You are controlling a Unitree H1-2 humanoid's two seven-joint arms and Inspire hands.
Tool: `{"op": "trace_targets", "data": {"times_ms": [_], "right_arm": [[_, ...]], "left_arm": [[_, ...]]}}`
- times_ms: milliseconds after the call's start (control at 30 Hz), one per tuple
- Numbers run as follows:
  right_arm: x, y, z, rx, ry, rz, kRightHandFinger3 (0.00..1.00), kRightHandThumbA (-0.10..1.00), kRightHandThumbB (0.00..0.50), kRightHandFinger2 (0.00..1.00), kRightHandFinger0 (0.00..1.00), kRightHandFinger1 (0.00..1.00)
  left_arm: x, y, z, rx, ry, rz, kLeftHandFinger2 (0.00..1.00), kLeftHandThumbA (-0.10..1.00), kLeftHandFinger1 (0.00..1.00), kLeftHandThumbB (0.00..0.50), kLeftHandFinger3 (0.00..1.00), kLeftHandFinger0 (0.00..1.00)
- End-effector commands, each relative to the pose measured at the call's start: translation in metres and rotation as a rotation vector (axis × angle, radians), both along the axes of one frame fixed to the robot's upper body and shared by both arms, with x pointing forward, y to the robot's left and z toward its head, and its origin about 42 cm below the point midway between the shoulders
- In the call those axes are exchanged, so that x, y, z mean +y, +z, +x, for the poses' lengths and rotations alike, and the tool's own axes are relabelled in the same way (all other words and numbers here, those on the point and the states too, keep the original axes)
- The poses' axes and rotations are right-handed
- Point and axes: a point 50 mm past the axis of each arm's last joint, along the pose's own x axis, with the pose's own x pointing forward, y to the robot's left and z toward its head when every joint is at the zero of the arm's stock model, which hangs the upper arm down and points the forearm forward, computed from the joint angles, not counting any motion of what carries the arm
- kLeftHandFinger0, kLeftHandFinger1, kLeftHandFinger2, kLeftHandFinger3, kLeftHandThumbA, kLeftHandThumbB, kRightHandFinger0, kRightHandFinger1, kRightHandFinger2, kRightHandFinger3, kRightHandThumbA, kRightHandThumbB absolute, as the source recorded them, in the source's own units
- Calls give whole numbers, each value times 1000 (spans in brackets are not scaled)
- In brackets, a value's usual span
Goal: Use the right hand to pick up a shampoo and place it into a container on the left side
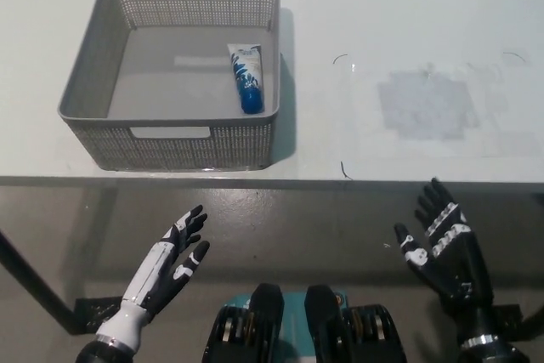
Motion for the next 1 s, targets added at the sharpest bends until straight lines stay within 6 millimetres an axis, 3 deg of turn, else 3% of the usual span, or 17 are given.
{"op": "trace_targets", "data": {"times_ms": [0,133,333,500,533,633,667,700,967], "right_arm": [[3,-5,0,6,57,81,1000,663,70,1000,1000,1000],[-1,-17,2,41,45,72,1000,678,123,1000,1000,1000],[1,-19,0,76,60,66,1000,713,155,1000,1000,1000],[10,-24,-11,106,92,85,1000,739,140,1000,1000,1000],[10,-24,-10,103,86,83,1000,753,162,1000,1000,1000],[8,-27,-14,106,74,85,1000,759,157,1000,1000,1000],[7,-27,-14,104,73,82,1000,756,173,1000,1000,1000],[8,-26,-14,105,70,84,1000,743,157,1000,1000,1000],[11,-27,-7,100,97,42,1000,680,164,1000,1000,1000]], "left_arm": [[3,13,7,-71,19,-22,1000,820,1000,14,1000,1000],[3,11,7,-74,21,-22,1000,807,1000,0,1000,1000],[4,6,1,-59,42,-45,1000,826,1000,0,1000,1000],[6,6,0,-60,46,-33,1000,821,1000,0,1000,1000],[7,6,0,-59,44,-34,1000,820,1000,0,1000,1000],[6,1,-6,-45,37,-34,1000,824,1000,0,1000,1000],[6,1,-6,-43,38,-35,1000,824,1000,0,1000,1000],[6,0,-6,-41,41,-34,1000,824,1000,2,1000,1000],[6,-2,-9,-40,54,-28,1000,819,1000,0,1000,1000]]}}
